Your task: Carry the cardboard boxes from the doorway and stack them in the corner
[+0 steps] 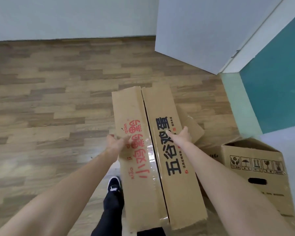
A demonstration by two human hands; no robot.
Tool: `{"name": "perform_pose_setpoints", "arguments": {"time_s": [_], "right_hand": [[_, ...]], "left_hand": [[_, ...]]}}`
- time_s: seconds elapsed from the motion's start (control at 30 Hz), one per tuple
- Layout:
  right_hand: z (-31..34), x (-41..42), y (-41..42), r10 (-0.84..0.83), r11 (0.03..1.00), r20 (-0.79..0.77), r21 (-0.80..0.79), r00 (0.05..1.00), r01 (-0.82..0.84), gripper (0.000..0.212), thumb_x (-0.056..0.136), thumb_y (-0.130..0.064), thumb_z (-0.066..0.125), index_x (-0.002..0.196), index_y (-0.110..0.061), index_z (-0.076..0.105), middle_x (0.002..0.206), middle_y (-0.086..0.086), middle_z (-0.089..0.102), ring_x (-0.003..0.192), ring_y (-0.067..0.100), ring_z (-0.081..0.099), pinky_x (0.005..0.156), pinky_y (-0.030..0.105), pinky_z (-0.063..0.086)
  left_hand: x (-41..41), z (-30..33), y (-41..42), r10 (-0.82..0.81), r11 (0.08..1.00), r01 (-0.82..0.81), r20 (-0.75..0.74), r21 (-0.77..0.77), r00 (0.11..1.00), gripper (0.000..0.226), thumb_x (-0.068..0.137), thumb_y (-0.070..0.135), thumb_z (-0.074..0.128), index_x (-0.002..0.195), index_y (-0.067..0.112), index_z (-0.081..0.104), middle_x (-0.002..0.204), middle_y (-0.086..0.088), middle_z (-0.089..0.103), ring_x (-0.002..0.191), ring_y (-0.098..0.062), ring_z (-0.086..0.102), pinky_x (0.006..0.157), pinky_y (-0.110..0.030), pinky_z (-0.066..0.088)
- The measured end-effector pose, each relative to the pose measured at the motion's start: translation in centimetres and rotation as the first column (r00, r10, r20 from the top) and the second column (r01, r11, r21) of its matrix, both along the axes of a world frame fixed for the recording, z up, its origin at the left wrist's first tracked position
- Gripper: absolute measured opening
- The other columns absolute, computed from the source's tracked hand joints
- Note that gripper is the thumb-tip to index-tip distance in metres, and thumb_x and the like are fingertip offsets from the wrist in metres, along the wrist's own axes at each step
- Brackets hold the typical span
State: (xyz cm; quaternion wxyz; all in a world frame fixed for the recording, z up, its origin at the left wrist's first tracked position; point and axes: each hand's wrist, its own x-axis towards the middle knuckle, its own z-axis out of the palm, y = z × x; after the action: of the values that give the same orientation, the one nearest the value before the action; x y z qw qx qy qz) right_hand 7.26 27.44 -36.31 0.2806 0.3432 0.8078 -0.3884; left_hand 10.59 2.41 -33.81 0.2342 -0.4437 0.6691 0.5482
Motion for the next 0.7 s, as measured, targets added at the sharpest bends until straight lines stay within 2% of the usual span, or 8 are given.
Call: {"name": "perform_pose_setpoints", "arguments": {"time_s": [0.1, 0.2, 0.27, 0.33, 0.47, 0.53, 0.63, 0.7], "right_hand": [[-2.9, -1.3, 0.0, -0.037, 0.999, 0.018, -0.03, 0.999, 0.037, 0.107, 0.071, -0.057, 0.085, 0.153, -0.019, 0.028, 0.149, 0.011, 0.05, 0.134, 0.037, 0.051, 0.108, 0.062, 0.043], [-5.0, -1.5, -0.2, -0.035, 0.998, 0.012, 0.049, 0.999, 0.034, 0.099, 0.064, -0.06, 0.088, 0.138, -0.019, 0.038, 0.136, 0.008, 0.058, 0.124, 0.033, 0.058, 0.104, 0.06, 0.047], [-5.3, -1.5, -0.5, -0.045, 0.996, 0.004, 0.081, 0.999, 0.044, 0.095, 0.063, -0.059, 0.089, 0.134, -0.017, 0.041, 0.134, 0.009, 0.059, 0.123, 0.033, 0.059, 0.103, 0.058, 0.048], [-5.0, -1.6, -0.5, -0.059, 0.995, 0.023, 0.082, 0.998, 0.057, 0.09, 0.066, -0.055, 0.089, 0.132, -0.014, 0.043, 0.133, 0.01, 0.06, 0.122, 0.033, 0.06, 0.102, 0.055, 0.05], [-4.4, -2.0, -0.3, -0.073, 0.997, 0.085, 0.042, 0.994, 0.07, 0.087, 0.072, -0.048, 0.089, 0.135, -0.011, 0.042, 0.135, 0.012, 0.058, 0.125, 0.034, 0.058, 0.098, 0.051, 0.049], [-4.1, -2.1, -0.4, -0.088, 0.996, 0.089, 0.022, 0.992, 0.086, 0.09, 0.071, -0.047, 0.09, 0.138, -0.011, 0.041, 0.138, 0.012, 0.057, 0.128, 0.034, 0.056, 0.1, 0.052, 0.048], [-3.8, -1.8, -0.5, -0.138, 0.99, 0.09, 0.01, 0.986, 0.137, 0.095, 0.068, -0.048, 0.091, 0.141, -0.012, 0.041, 0.14, 0.011, 0.057, 0.128, 0.033, 0.056, 0.104, 0.054, 0.049], [-4.0, -1.4, -0.8, -0.165, 0.986, 0.086, 0.028, 0.982, 0.163, 0.099, 0.068, -0.051, 0.091, 0.143, -0.01, 0.041, 0.14, 0.011, 0.057, 0.128, 0.034, 0.056, 0.1, 0.05, 0.049]], "left_hand": [[-2.8, -2.5, -0.3, -0.019, 0.999, 0.019, -0.003, 0.037, 1.0, 0.067, 0.071, 0.033, 0.091, 0.121, 0.007, 0.053, 0.117, -0.004, 0.067, 0.108, -0.024, 0.063, 0.084, -0.042, 0.05], [-4.0, -4.8, -0.1, -0.006, 1.0, 0.007, -0.023, 0.029, 1.0, 0.049, 0.073, 0.021, 0.091, 0.097, 0.014, 0.049, 0.097, 0.0, 0.062, 0.094, -0.018, 0.061, 0.083, -0.037, 0.05], [-3.4, -6.6, -0.3, -0.001, 0.998, 0.004, -0.057, 0.055, 0.998, 0.058, 0.069, 0.024, 0.093, 0.104, 0.013, 0.049, 0.099, 0.0, 0.066, 0.091, -0.014, 0.065, 0.08, -0.037, 0.056], [-2.6, -8.2, -0.6, 0.009, 0.997, -0.002, -0.098, 0.074, 0.995, 0.085, 0.057, 0.039, 0.097, 0.125, 0.017, 0.051, 0.108, 0.0, 0.073, 0.095, -0.017, 0.073, 0.079, -0.04, 0.062], [-2.1, -10.0, -1.2, 0.044, 0.992, -0.03, -0.116, 0.121, 0.992, 0.098, 0.046, 0.052, 0.097, 0.131, 0.028, 0.055, 0.111, 0.005, 0.076, 0.099, -0.017, 0.075, 0.084, -0.045, 0.062], [-2.4, -9.4, -1.4, 0.067, 0.986, -0.05, -0.104, 0.158, 0.992, 0.099, 0.047, 0.045, 0.099, 0.132, 0.027, 0.052, 0.114, 0.004, 0.074, 0.101, -0.018, 0.073, 0.087, -0.044, 0.06], [-2.8, -9.4, -1.4, 0.094, 0.979, -0.081, -0.06, 0.188, 0.994, 0.086, 0.061, 0.028, 0.097, 0.133, 0.024, 0.05, 0.109, 0.006, 0.07, 0.092, -0.01, 0.067, 0.072, -0.03, 0.053], [-2.8, -9.5, -1.4, 0.089, 0.979, -0.084, -0.022, 0.185, 0.996, 0.078, 0.064, 0.026, 0.095, 0.129, 0.022, 0.052, 0.104, 0.007, 0.069, 0.087, -0.009, 0.065, 0.068, -0.029, 0.05]]}}
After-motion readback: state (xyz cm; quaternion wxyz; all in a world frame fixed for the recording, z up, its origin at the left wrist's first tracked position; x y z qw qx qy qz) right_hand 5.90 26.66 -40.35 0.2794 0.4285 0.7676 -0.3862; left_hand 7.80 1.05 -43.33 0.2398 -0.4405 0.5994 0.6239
